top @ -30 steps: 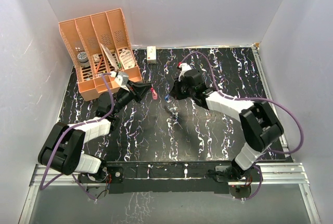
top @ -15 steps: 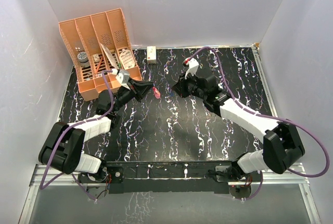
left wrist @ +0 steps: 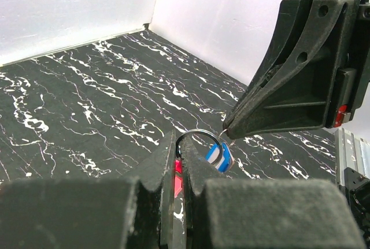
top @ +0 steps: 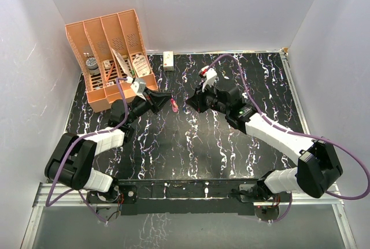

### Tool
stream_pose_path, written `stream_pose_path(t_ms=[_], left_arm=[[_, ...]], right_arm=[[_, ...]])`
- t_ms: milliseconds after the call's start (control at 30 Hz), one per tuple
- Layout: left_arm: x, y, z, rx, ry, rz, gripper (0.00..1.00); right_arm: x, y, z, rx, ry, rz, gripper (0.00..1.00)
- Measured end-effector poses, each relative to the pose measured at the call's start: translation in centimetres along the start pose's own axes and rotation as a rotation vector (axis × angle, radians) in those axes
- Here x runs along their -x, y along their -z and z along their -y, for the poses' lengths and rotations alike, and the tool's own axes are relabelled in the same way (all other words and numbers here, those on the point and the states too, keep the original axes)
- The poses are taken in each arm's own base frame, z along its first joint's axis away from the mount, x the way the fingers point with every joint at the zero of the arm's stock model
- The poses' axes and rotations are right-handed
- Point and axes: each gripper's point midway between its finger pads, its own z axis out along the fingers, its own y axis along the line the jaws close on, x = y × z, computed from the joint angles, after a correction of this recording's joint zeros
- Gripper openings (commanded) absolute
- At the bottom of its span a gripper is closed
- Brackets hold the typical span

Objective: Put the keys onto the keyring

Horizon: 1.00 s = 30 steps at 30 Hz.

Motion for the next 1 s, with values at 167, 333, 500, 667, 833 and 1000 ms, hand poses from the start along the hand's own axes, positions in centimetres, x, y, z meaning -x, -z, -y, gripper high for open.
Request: stream_pose_path(t_ms=[167, 333, 500, 667, 833, 1000], left_arm=[[0.2, -0.1, 0.1, -0.005, -0.007, 0.007, 0.00], [-0.2, -0.2, -0.1, -0.007, -0.012, 0.006, 0.00], [-0.7, -0.4, 0.1, -0.012, -0.022, -0.003, 0.00], [-0.9, -0.6, 0.5, -0.026, -0.051, -0.008, 0.00], [-1.1, -0.7, 0.8, -0.037, -0.078, -0.011, 0.00], [-1.4, -0.6, 0.9, -0.043, -0.097, -0.015, 0.00]], right_arm=[[-0.2, -0.1, -0.9, 0.024, 0.006, -0.007, 0.00], [-0.5, -0.2, -2.0, 0.050, 0.018, -0.015, 0.00], [-0.8, -0.3, -3.1, 0.075, 0.034, -0.020, 0.00], [-0.3, -0.3, -3.9, 0.089, 0.048, -0.011, 0.00], [0.2, -0.4, -3.9, 0.080, 0.052, 0.000, 0.00], [0.4, -0.4, -3.7, 0.069, 0.051, 0.006, 0.00]])
